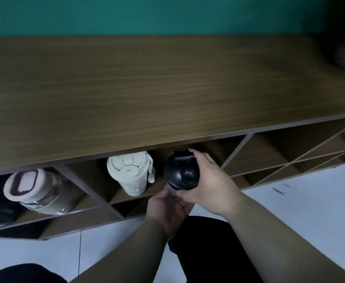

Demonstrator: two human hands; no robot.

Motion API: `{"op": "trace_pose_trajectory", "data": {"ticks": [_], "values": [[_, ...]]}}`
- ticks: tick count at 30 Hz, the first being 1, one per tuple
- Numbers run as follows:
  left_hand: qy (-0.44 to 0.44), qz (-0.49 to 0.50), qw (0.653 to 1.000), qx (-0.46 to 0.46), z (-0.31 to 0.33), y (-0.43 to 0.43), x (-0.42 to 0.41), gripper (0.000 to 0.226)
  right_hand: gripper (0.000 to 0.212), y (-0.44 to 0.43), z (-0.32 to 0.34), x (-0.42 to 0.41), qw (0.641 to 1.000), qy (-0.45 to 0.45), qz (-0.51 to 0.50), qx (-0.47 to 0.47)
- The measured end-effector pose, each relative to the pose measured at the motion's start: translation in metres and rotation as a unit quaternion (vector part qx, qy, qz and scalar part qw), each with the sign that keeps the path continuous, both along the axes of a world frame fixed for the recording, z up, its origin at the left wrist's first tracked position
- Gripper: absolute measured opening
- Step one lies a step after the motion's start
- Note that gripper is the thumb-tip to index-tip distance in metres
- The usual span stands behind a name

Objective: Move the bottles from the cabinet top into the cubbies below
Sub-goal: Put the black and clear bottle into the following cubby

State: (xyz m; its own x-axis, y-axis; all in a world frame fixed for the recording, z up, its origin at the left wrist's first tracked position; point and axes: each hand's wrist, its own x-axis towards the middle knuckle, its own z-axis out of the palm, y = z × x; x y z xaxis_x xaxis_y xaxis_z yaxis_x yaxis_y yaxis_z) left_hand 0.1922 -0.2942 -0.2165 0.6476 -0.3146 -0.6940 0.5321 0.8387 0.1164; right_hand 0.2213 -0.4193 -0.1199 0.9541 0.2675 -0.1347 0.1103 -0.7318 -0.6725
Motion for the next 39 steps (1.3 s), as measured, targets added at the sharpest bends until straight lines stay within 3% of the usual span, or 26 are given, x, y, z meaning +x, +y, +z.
{"op": "trace_pose_trajectory", "data": {"ticks": [5,12,29,39], "values": [[0.016,-0.115,0.991,0.060,-0.018,0.000,0.015,0.052,0.107,-0.007,-0.013,0.019,0.999,0.015,0.033,-0.016],[0.034,-0.109,0.991,0.073,-0.016,0.004,0.027,0.040,0.102,-0.004,-0.023,0.032,0.999,0.025,0.025,0.010],[0.076,-0.104,0.985,0.114,-0.020,0.007,0.039,0.052,0.076,-0.001,-0.037,0.045,0.997,0.050,0.000,0.057],[0.060,-0.124,0.976,0.168,-0.014,0.009,0.033,0.048,0.082,-0.002,-0.034,0.043,0.996,0.056,0.000,0.064]]}}
